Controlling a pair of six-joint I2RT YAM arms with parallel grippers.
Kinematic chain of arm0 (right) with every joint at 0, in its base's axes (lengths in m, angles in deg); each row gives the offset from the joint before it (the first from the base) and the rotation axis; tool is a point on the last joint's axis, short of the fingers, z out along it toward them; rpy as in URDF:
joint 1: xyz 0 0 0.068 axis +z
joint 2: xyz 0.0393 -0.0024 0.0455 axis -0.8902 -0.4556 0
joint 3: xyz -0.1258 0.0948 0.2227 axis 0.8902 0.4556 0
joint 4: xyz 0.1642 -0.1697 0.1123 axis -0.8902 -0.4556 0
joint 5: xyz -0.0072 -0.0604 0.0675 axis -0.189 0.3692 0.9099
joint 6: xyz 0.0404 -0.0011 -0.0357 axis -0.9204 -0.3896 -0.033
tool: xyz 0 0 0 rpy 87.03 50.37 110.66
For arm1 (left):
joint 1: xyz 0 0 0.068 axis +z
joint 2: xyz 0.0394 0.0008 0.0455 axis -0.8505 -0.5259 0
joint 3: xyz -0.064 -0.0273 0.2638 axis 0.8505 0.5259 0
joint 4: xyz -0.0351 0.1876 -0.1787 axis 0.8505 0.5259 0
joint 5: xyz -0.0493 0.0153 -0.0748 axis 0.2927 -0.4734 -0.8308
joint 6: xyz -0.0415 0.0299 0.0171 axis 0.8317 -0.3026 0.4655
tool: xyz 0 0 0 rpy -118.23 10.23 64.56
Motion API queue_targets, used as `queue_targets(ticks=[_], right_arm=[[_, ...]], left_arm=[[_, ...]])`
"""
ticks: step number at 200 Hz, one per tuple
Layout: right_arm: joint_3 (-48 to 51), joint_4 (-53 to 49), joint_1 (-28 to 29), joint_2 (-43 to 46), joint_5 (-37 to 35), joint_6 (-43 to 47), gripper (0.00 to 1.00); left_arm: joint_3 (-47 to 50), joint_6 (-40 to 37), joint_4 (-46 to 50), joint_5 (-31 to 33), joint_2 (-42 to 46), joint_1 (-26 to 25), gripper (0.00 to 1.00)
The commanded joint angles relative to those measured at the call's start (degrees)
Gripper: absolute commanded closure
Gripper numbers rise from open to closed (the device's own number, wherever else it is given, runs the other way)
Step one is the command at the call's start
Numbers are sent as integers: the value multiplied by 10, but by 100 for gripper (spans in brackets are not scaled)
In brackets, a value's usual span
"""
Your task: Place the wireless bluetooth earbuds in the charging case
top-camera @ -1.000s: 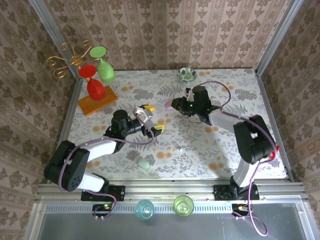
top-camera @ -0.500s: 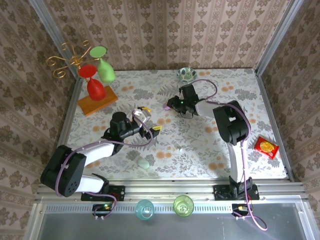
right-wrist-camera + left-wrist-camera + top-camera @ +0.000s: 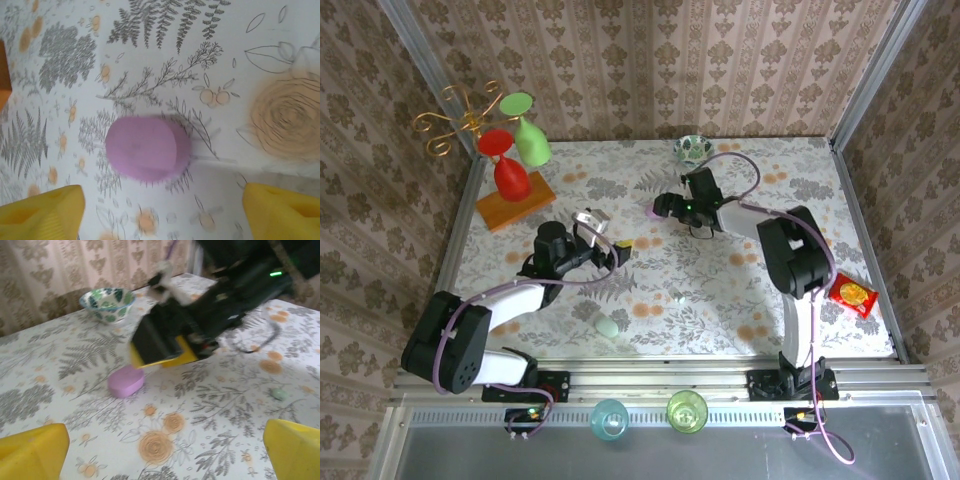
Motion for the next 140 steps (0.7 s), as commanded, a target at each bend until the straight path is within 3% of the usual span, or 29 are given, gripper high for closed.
queue_targets(ticks=[1, 33, 78, 108, 140], right_arm=[[65, 23, 14, 93, -14, 98, 13], [181, 47, 62, 208, -5, 182, 11], [294, 65, 194, 319, -2, 312, 8], [319, 93, 288, 323, 1, 372, 8], [312, 135, 361, 265, -19, 416, 8]], left_arm=[[-11, 50, 24, 52, 12, 16, 0], [-27, 80, 48, 86, 8, 32, 0], [-33, 115, 56, 113, 5, 51, 0], [-31, 128, 47, 120, 3, 56, 0], [-32, 134, 47, 121, 2, 57, 0]])
